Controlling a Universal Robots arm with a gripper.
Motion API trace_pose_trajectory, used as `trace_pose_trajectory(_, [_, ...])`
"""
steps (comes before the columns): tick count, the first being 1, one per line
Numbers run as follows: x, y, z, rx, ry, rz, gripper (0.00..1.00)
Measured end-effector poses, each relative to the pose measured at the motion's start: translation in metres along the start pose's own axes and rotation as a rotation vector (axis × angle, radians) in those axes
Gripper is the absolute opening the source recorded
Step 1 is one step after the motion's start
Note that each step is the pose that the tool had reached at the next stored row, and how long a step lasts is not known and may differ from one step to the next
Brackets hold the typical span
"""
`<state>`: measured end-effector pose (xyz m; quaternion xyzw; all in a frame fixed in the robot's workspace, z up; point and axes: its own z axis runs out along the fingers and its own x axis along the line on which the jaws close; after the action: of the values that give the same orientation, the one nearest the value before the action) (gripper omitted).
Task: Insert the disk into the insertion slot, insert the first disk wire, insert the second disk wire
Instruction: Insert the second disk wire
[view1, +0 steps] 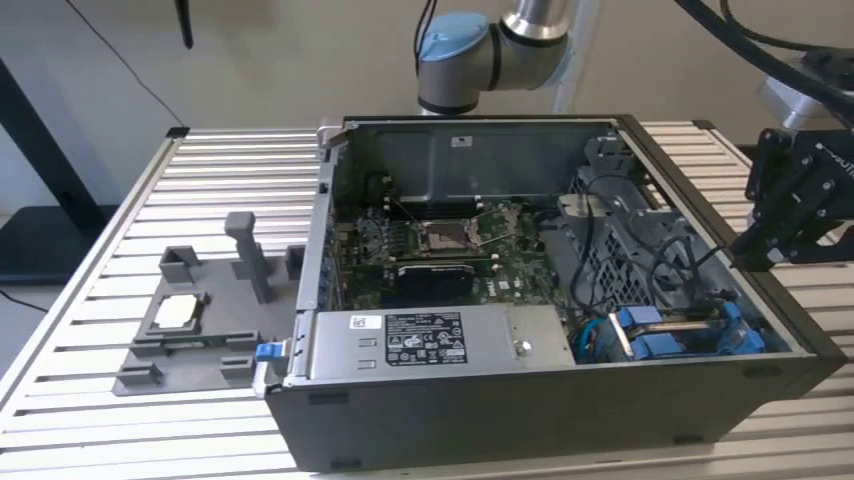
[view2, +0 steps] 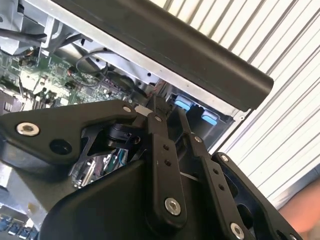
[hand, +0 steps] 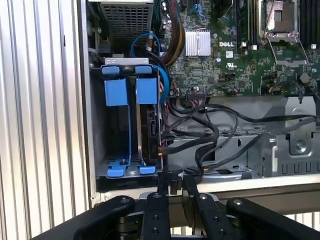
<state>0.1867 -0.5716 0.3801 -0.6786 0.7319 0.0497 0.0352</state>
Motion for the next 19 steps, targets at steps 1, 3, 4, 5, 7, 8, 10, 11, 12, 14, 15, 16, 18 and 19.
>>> trace_pose_trajectory(1, [0.0001,0.0000,0.0007,-0.0002,-0.0003,0.010,0.27])
trace_pose_trajectory(3, [0.0002,0.0000,0.0013,0.0002,-0.0010,0.031,0.27])
trace_pose_trajectory(4, [0.0002,-0.0001,0.0014,0.0009,-0.0023,0.041,0.27])
trace_pose_trajectory(5, [0.0002,-0.0001,0.0015,0.0014,-0.0044,0.052,0.27])
trace_pose_trajectory(7, [0.0002,0.0000,0.0016,0.0023,-0.0084,0.071,0.27])
trace_pose_trajectory(8, [0.0002,0.0000,0.0016,0.0025,-0.0105,0.079,0.27])
trace_pose_trajectory(10, [0.0003,0.0003,0.0017,0.0034,-0.0156,0.096,0.27])
trace_pose_trajectory(11, [0.0003,0.0006,0.0016,0.0039,-0.0177,0.104,0.27])
trace_pose_trajectory(12, [0.0003,0.0009,0.0016,0.0042,-0.0203,0.110,0.27])
trace_pose_trajectory(14, [0.0003,0.0014,0.0017,0.0049,-0.0260,0.122,0.24])
trace_pose_trajectory(15, [0.0004,0.0018,0.0017,0.0052,-0.0289,0.129,0.24])
trace_pose_trajectory(16, [0.0004,0.0022,0.0017,0.0054,-0.0324,0.134,0.24])
trace_pose_trajectory(18, [0.0004,0.0031,0.0018,0.0055,-0.0368,0.141,0.18])
trace_pose_trajectory(19, [0.0004,0.0035,0.0020,0.0055,-0.0372,0.141,0.18])
